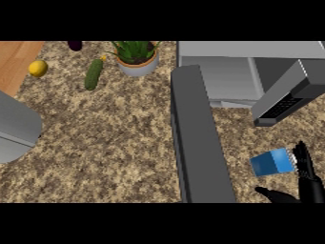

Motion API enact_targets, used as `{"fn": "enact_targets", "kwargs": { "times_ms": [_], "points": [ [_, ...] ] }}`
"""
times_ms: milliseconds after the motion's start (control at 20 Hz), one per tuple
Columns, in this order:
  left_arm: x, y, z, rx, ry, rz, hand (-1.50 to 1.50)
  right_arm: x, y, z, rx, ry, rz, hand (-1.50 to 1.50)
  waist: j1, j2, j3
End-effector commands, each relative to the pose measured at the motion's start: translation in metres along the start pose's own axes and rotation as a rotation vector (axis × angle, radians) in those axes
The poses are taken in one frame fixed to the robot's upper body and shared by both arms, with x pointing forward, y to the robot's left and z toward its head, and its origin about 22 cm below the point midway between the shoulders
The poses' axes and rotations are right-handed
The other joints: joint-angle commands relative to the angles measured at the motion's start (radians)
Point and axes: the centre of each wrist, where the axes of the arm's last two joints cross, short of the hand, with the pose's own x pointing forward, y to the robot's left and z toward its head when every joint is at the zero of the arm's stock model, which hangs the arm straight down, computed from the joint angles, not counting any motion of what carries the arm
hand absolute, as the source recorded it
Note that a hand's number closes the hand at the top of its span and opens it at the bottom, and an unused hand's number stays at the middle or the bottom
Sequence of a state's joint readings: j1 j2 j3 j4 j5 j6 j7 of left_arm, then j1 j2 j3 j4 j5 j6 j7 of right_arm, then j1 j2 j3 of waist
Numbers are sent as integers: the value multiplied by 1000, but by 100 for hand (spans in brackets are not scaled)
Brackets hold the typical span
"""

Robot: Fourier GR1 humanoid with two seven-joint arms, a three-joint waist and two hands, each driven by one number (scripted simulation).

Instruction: Pick up the milk, place it into the microwave and close the microwave

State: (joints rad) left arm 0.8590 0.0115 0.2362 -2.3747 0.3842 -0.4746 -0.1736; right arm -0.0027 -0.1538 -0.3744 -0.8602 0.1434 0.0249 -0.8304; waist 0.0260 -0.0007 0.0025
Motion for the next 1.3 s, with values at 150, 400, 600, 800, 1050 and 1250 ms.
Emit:
{"fn": "enact_targets", "kwargs": {
  "times_ms": [150,400,600,800,1050,1250],
  "points": [
    [36,-17,-2,-33,-108,61,-150,-10,15,-27,10,18,-108,150,0,2,0],
    [25,-17,-3,-18,-109,87,-150,-19,7,-25,94,-29,-106,150,0,3,0],
    [13,-13,2,-42,-108,108,-150,-19,36,-36,84,-81,-95,150,9,4,1],
    [14,-5,0,-57,-119,105,-150,-16,61,-43,159,-120,-136,150,6,5,1],
    [13,-9,0,-61,-128,101,-150,-6,81,-65,260,-164,-223,150,27,10,3],
    [13,0,4,-64,-100,110,-150,2,87,-81,327,-171,-244,150,17,8,1]
  ]
}}
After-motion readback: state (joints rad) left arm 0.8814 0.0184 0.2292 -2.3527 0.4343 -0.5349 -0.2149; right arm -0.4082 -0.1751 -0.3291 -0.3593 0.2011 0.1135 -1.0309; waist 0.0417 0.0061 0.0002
